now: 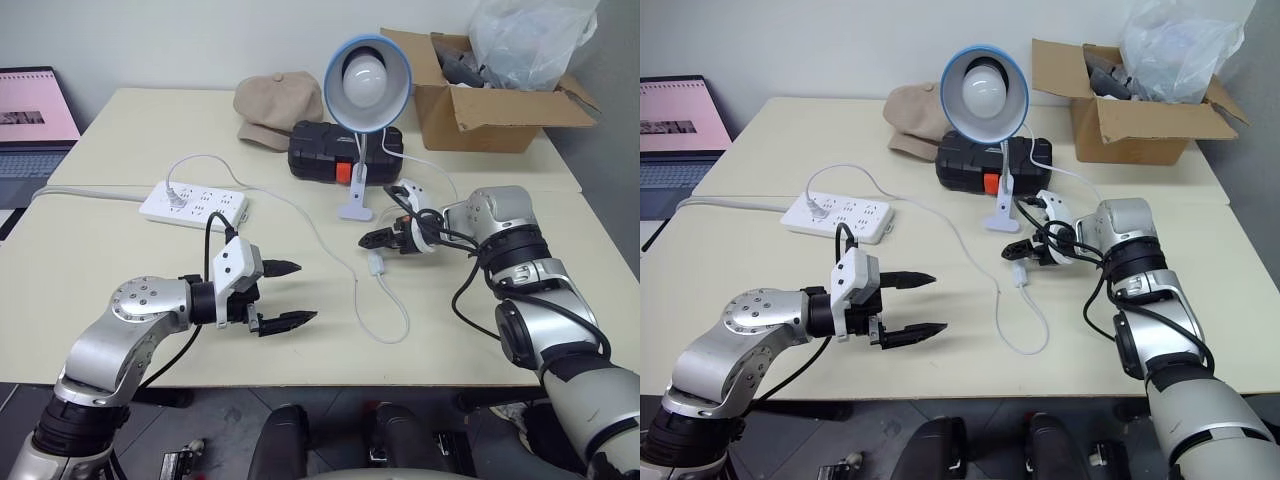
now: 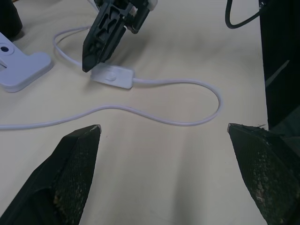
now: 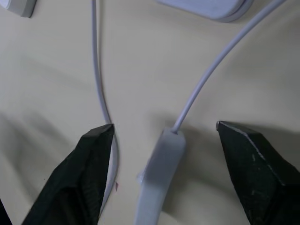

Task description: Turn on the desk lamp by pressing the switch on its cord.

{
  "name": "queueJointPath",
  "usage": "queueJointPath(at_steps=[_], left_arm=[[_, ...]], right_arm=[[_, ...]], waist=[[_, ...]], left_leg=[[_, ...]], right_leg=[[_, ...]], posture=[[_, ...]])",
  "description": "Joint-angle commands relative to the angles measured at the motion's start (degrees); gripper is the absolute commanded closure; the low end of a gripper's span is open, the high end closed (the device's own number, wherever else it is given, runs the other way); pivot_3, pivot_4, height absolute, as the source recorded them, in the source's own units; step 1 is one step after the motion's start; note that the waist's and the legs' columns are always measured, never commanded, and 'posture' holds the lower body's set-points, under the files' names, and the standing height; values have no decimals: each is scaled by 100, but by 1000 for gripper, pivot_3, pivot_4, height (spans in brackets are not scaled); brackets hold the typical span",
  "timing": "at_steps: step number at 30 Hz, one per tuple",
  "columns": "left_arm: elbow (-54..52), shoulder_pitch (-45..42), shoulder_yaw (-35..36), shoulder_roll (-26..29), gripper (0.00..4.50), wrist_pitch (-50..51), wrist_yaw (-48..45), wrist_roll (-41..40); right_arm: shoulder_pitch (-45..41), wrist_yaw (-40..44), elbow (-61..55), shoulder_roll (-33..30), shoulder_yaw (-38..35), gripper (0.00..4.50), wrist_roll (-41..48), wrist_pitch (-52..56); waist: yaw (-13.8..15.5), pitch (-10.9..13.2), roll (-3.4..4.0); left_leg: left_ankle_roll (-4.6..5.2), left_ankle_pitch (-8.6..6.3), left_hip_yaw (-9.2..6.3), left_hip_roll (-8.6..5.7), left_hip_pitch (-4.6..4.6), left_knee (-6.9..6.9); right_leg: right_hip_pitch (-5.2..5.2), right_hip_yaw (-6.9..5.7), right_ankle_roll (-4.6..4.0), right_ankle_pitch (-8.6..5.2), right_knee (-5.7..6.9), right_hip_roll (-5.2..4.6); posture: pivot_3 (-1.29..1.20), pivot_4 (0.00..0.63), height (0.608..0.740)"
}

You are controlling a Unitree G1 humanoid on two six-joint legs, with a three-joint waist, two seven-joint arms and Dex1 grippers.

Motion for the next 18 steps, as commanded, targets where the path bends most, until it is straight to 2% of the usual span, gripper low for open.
queueJointPath(at_steps=[1, 10, 14, 18], left_arm=[[-128, -2, 42, 34, 0, -107, -21, 19], [-44, -20, 74, 60, 0, -137, -82, 18], [50, -111, 127, 26, 0, -68, -84, -56], [452, -653, 634, -328, 0, 861, 273, -1004]], right_arm=[[-150, 137, -29, 90, -73, 1858, 18, 35], [-154, 180, 81, -18, -244, 4034, 2, 46], [-145, 161, 3, -69, -418, 4142, 70, 105], [-63, 164, -410, -24, -819, 4142, 242, -384]], waist=[[-8, 0, 0], [-36, 0, 1], [-37, 1, 1], [-34, 1, 1]], left_leg=[[0, 0, 0, 0, 0, 0], [0, 0, 0, -2, -4, -1], [0, 0, -1, -2, -4, -1], [0, 0, -2, -1, -5, 0]], right_leg=[[0, 0, 0, 0, 0, 0], [-2, 0, -4, 2, -3, -1], [-2, -1, -1, 0, -2, -1], [-2, -2, -1, 0, -2, -1]], posture=[[0, 150, 740], [0, 150, 740], [0, 150, 740], [0, 150, 740]])
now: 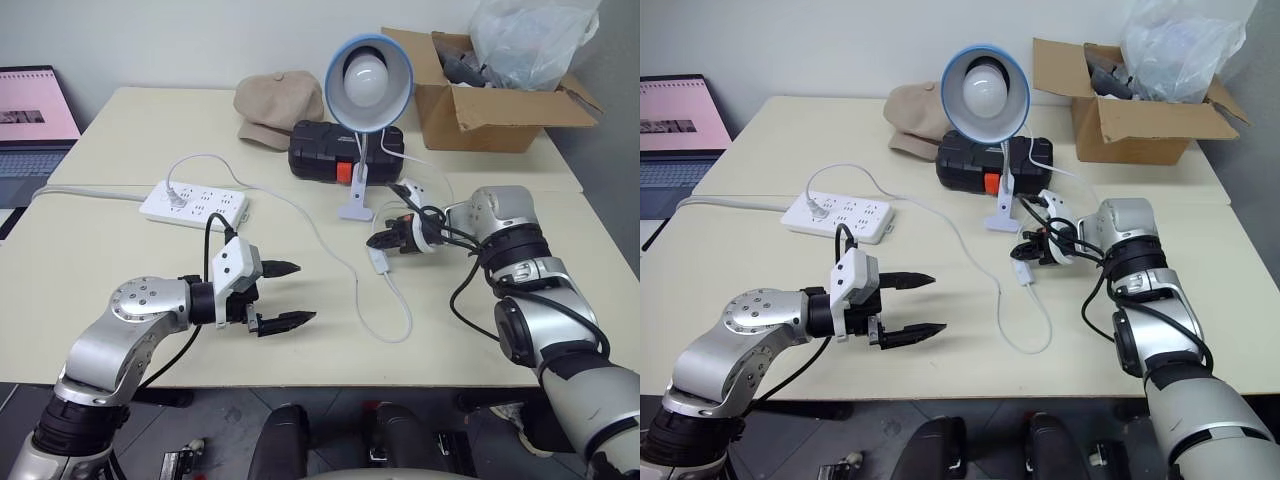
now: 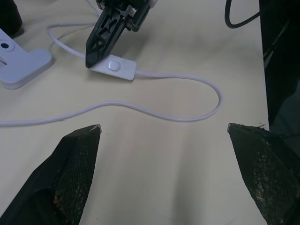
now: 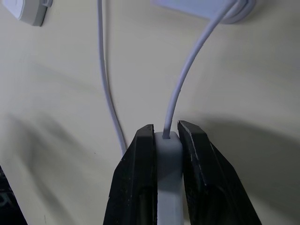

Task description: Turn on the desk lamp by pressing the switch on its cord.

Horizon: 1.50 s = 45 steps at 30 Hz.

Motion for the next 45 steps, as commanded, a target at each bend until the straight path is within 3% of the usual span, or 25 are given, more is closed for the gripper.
queueJointPath(at_steps=[1, 6, 10, 15, 20, 32, 45], left_arm=[[350, -624, 561, -218, 0, 719, 321, -786], [630, -1269, 672, -333, 0, 1221, 491, -1162], [682, -1638, 559, -600, 0, 1819, 518, -1678], [901, -1949, 394, -1035, 0, 2162, 536, -1962], [1179, -2147, 390, -1370, 0, 2361, 563, -2141], [1312, -2347, 317, -1687, 0, 2665, 353, -2490], [1341, -2319, 217, -1928, 0, 2599, 298, -2512]], right_arm=[[-6, 6, -650, 18, -536, 4142, 269, -549], [471, 202, -1854, 148, -1034, 4142, 760, -1006], [958, 454, -3218, 58, -1124, 4142, 1366, -645], [1396, 749, -4659, -239, -1006, 4142, 2053, -200], [1567, 800, -5383, -463, -878, 4142, 2421, -12], [1696, 894, -5977, -866, -542, 4142, 2779, -55], [1468, 472, -5723, -752, -947, 4142, 3538, 318]], waist=[[0, 0, 0], [-6, 0, 0], [-2, 1, 0], [1, 1, 1], [-38, 1, 1], [-53, 1, 1], [-51, 1, 1]], left_leg=[[0, 0, -3, 0, -3, 2], [0, 0, -7, -1, -9, 0], [-1, 0, -9, -3, -21, 0], [-1, 0, -12, -3, -26, 3], [-1, 1, -20, -2, -20, 4], [-2, 2, -19, -4, -21, 6], [-2, 2, -20, -4, -21, 7]], right_leg=[[-1, -4, 1, 0, 1, 0], [-3, -6, 3, 0, -3, 3], [-6, -9, 3, 0, -5, 0], [-10, -13, -1, 3, -2, -2], [-9, -19, 3, 0, 5, 1], [-8, -14, 3, 0, -1, 1], [-7, -14, 3, 0, 0, 0]], posture=[[0, 150, 740], [0, 150, 740], [0, 150, 740], [0, 150, 740], [0, 150, 740], [0, 150, 740], [0, 150, 740]])
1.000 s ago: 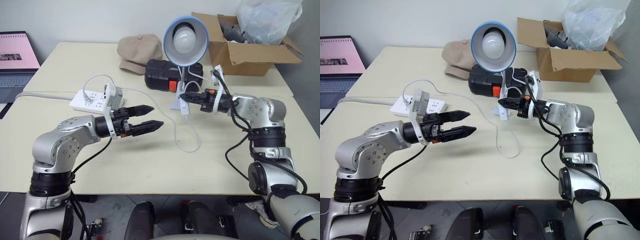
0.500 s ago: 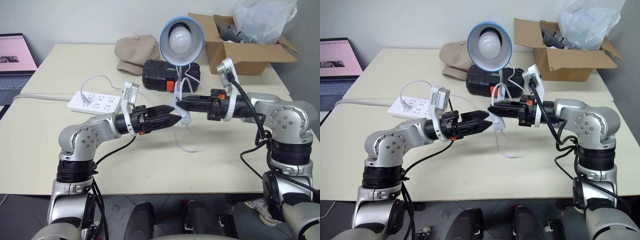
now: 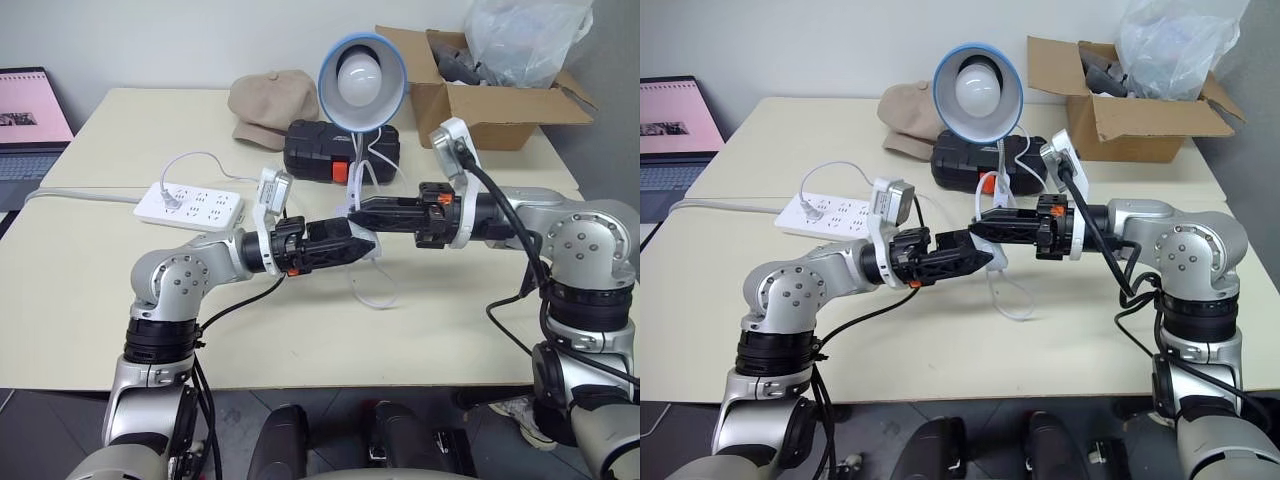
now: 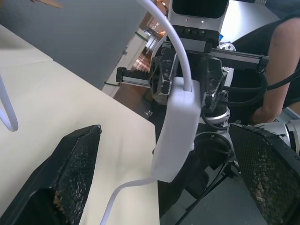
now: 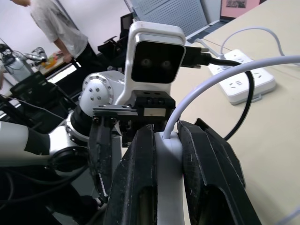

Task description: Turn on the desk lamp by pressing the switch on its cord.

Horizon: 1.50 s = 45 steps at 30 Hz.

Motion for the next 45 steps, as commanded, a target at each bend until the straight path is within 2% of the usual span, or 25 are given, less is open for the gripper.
queueJointPath(at_steps=[1, 13, 20, 30, 35, 38, 45], left_arm=[[-137, -45, 24, -73, 0, -36, -54, -126], [-71, -59, 64, -275, 0, -46, -18, -146], [-103, -26, -1, -273, 1095, -22, -129, -144], [-84, 6, -74, -277, 2978, -132, -208, -37], [-102, 37, -56, -274, 3742, -166, -209, -16], [-86, 27, -29, -268, 3915, -184, -206, -25], [-254, 132, -120, -114, 3960, -329, -341, 106]], right_arm=[[-195, -156, 5, 14, -287, 4142, 324, 46], [-173, -241, 8, -127, -198, 4142, 546, 75], [-216, -259, 26, -156, -173, 4142, 597, 72], [-329, -230, 121, -175, -91, 4142, 611, 31], [-352, -223, 162, -166, -51, 4142, 614, -12], [-370, -222, 185, -158, -36, 4142, 628, -16], [-331, -277, 195, -149, -52, 4142, 640, -10]], waist=[[0, 0, 0], [0, 0, 0], [0, 0, 0], [0, 0, 0], [0, 0, 0], [0, 0, 0], [0, 0, 0]], left_leg=[[0, 0, 1, -1, 0, 0], [0, 0, 0, 0, 0, 0], [0, 0, 0, 0, 0, 0], [0, 0, 0, 0, 0, 0], [0, 0, 0, 0, 0, 0], [0, 0, 0, -1, 0, 0], [0, 0, 0, 0, 0, 0]], right_leg=[[0, 0, 0, 0, 0, 0], [0, 0, 0, 0, 0, 0], [0, 1, 0, 0, 0, 0], [0, 0, 0, 0, -1, 0], [0, 1, 0, 0, -1, 0], [0, 0, 0, 0, -1, 0], [0, 1, 0, 0, -1, 0]], posture=[[0, 150, 740], [0, 150, 740], [0, 150, 740], [0, 150, 740], [0, 150, 740], [0, 150, 740], [0, 150, 740]])
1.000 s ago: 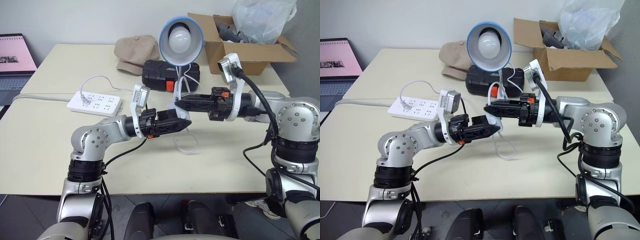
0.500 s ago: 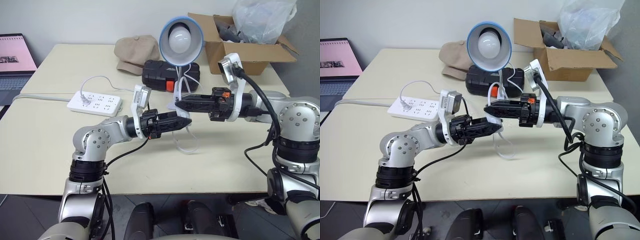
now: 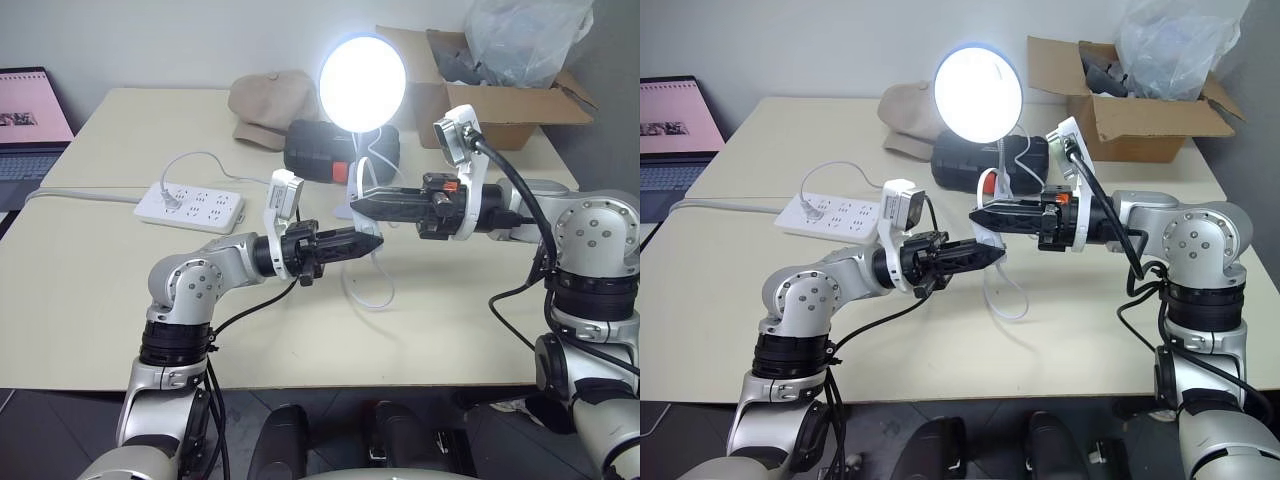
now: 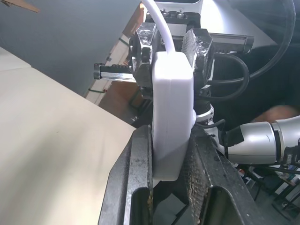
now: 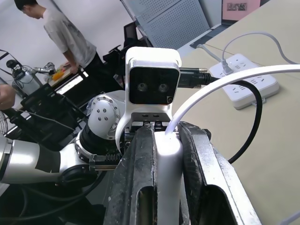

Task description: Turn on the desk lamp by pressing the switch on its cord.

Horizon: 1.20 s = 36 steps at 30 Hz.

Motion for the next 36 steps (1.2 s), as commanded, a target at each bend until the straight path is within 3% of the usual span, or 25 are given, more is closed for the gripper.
queueJointPath(at_steps=[1, 4, 6, 16, 19, 23, 28, 36], left_arm=[[-274, 93, -58, 183, 3960, -223, -187, 128], [-311, 136, -43, 243, 3960, -249, -224, 120], [-279, 151, 20, 261, 3315, -180, -185, 28], [-343, 195, 145, 377, 1565, 66, -228, -231], [-443, 290, 136, 600, 987, 74, -295, -192], [-849, 867, -166, 1642, 118, -586, -813, 658], [-1157, 1317, -633, 2240, 0, -1757, -1187, 1738], [-1053, 1386, -511, 1853, 0, -2793, -573, 2445]], right_arm=[[-128, 20, -158, -13, -38, 4142, 115, -91], [-89, -11, -140, -24, -40, 4142, 102, -114], [-26, -32, -136, -28, -46, 4142, 86, -138], [148, -201, -164, 53, -61, 4142, 107, -195], [223, -313, -71, 54, -92, 4142, 5, -274], [476, -786, 297, 101, -92, 4142, -380, -379], [456, -1409, 903, 288, 66, 4142, -1038, -448], [300, -1992, 2016, 684, 476, 4142, -2256, -1026]], waist=[[-3, 0, 0], [1, 0, 0], [1, 0, 0], [1, 0, 0], [-3, 0, 0], [-27, 0, 0], [0, 0, 0], [20, 1, 2]], left_leg=[[0, 0, 0, 0, 0, 0], [0, 0, -1, 1, 0, -1], [0, 0, 1, 0, 0, -1], [0, 0, 0, 0, 0, -1], [0, 0, 0, 1, 0, -1], [0, 0, 1, 2, 1, -4], [0, 0, 6, -2, 0, -4], [1, 0, 8, -1, -2, -4]], right_leg=[[0, 0, 0, 0, 0, 0], [0, 0, 0, 0, 0, 1], [0, 1, 0, 0, 0, 0], [0, 0, 0, 0, -1, 0], [0, 0, 0, 0, -1, 0], [-2, 4, 0, 0, -1, 1], [-5, 5, -1, 0, -1, -4], [-6, 6, -1, -1, -3, -6]], posture=[[0, 150, 740], [0, 150, 740], [0, 150, 740], [0, 150, 740], [0, 150, 740], [0, 150, 740], [0, 150, 740], [0, 150, 740]])
